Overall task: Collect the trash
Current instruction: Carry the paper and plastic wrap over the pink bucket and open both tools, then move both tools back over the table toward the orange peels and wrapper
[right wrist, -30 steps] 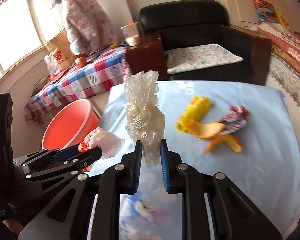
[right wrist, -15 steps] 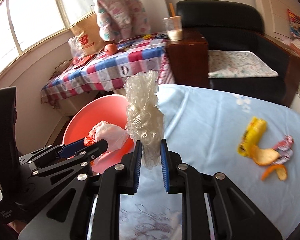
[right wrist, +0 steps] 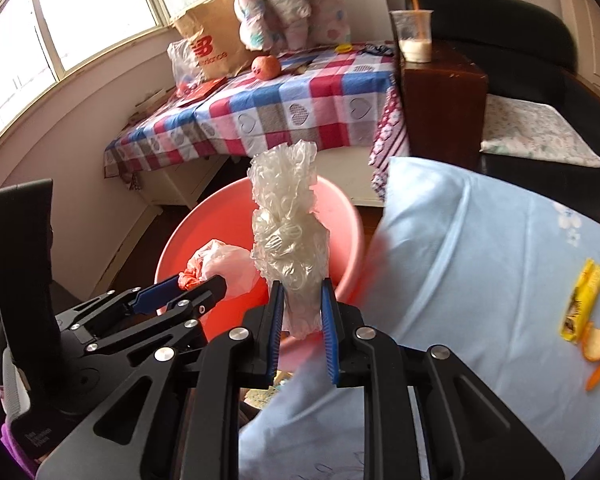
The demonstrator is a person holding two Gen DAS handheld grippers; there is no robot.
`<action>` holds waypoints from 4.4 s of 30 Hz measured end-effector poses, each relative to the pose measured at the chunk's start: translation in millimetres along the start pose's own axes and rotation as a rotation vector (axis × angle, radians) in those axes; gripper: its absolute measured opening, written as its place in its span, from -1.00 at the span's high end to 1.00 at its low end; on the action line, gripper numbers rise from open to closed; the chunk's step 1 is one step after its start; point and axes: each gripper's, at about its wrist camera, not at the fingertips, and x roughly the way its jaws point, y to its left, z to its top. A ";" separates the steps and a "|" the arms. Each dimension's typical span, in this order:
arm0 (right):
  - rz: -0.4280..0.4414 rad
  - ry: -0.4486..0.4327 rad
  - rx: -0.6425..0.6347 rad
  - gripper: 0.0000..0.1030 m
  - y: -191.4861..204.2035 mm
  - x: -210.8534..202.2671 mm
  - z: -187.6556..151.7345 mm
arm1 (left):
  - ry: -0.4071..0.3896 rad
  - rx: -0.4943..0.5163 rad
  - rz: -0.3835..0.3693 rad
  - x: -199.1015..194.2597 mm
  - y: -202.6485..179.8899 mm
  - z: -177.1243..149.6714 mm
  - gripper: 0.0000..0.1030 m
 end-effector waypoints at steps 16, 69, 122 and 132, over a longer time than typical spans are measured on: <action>0.017 0.092 -0.020 0.64 20.5 55.1 6.3 | 0.054 -0.069 0.033 30.6 35.8 -5.7 0.30; -0.037 -0.256 -0.047 0.06 -6.4 -113.0 -54.9 | -0.245 0.041 0.053 -128.2 -44.5 -37.4 -0.10; -0.337 -0.284 0.299 0.01 -152.4 -179.7 -135.8 | -0.130 0.358 -0.202 -88.3 -189.9 -73.1 -0.10; -0.387 -0.248 0.371 0.01 -187.8 -168.7 -139.2 | -0.051 0.398 -0.301 -52.1 -218.2 -64.7 -0.10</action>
